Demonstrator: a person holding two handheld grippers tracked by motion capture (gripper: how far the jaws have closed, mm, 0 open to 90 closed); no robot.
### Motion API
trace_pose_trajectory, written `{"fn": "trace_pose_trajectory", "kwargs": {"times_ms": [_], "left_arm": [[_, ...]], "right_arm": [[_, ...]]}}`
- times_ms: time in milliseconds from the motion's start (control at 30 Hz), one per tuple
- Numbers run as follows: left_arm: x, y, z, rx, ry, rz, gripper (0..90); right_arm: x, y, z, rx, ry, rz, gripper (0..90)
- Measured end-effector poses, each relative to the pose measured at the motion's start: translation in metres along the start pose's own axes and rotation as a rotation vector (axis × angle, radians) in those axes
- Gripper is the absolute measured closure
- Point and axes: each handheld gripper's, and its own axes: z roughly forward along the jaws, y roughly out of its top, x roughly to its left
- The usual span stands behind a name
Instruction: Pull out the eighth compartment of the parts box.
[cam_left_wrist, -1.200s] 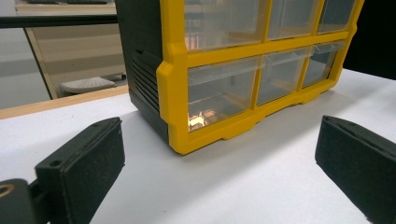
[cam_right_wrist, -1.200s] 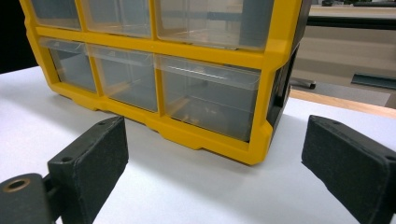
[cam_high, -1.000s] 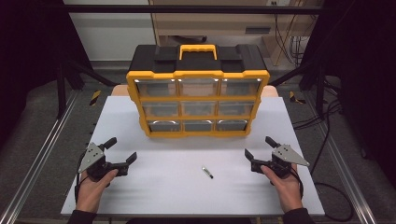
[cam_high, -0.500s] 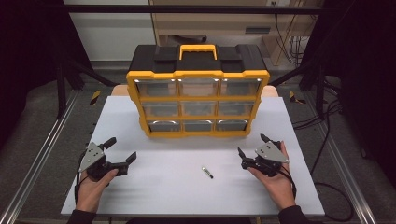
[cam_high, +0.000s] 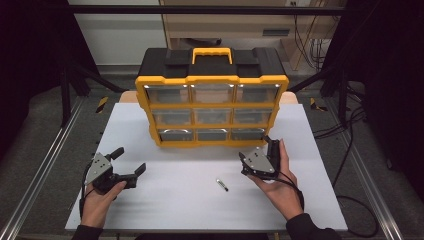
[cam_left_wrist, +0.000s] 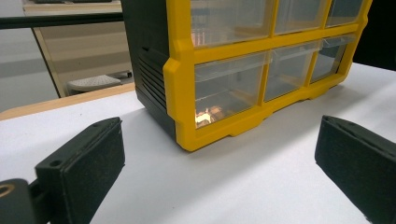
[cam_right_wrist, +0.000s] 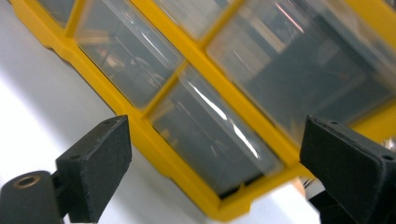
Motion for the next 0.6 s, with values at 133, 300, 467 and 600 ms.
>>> {"fn": "trace_pose_trajectory", "kwargs": {"times_ms": [133,300,467,600], "left_arm": [[0.0,0.0,0.0,0.0,0.0,0.001,1.5],[0.0,0.0,0.0,-0.001,-0.001,0.001,1.6],[0.0,0.0,0.0,-0.001,-0.001,0.002,1.6],[0.0,0.0,0.0,0.0,-0.001,0.003,1.6]], "right_arm": [[0.007,0.013,0.005,-0.005,0.006,-0.049,13.5],[0.015,0.026,0.011,0.013,-0.025,-0.122,17.8],[0.024,0.035,0.015,0.028,-0.046,-0.226,19.9],[0.032,0.04,0.019,0.025,-0.046,-0.273,21.7]]}}
